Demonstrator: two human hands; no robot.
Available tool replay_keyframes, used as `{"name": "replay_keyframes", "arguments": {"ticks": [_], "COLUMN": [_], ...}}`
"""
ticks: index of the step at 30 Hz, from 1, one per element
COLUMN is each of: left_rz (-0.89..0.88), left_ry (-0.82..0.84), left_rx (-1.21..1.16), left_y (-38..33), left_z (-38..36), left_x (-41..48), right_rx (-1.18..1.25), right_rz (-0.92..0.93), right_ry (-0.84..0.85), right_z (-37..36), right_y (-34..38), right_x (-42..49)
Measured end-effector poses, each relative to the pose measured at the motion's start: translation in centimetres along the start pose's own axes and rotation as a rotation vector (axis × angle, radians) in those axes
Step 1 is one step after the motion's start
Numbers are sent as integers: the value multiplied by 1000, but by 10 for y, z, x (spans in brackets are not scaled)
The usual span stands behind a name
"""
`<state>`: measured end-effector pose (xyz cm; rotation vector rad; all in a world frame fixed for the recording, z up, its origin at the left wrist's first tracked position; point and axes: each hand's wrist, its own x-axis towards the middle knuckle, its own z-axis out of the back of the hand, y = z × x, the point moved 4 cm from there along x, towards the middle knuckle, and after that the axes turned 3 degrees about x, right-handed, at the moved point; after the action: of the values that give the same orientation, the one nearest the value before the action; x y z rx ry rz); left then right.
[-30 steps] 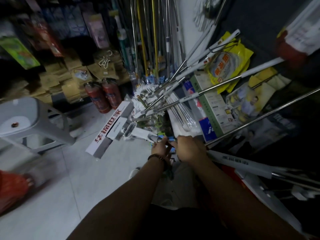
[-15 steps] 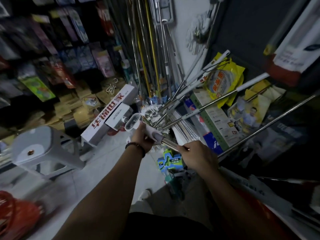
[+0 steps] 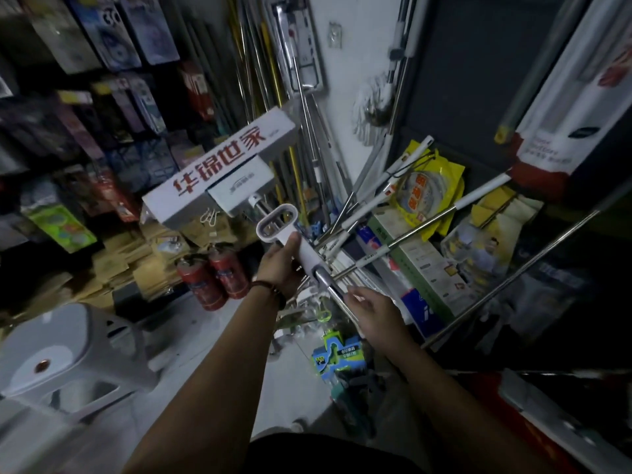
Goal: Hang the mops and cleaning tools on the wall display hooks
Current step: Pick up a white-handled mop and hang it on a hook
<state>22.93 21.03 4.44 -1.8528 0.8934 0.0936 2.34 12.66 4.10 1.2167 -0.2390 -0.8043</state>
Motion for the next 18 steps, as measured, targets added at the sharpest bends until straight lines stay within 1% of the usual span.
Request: {"name": "replay_keyframes", "arguments": {"ticks": [6, 10, 12, 16, 18], "left_rz": [-133, -224, -265, -331, -364], "left_ry": [221, 375, 435, 556, 611], "left_rx": [115, 184, 197, 220, 233], "left_y": [-30, -53, -68, -97, -112], "left_z": [-41, -68, -80, -108, -125], "left_x": [9, 14, 16, 16, 12], "right_rx": [146, 121, 155, 172, 251], "right_rz": [216, 302, 313, 360, 379], "right_ry": [-99, -217, -254, -213, -245], "right_z": [-5, 17, 30, 53, 66], "right_y": [110, 172, 187, 203, 212], "right_x": [54, 81, 95, 114, 117]}}
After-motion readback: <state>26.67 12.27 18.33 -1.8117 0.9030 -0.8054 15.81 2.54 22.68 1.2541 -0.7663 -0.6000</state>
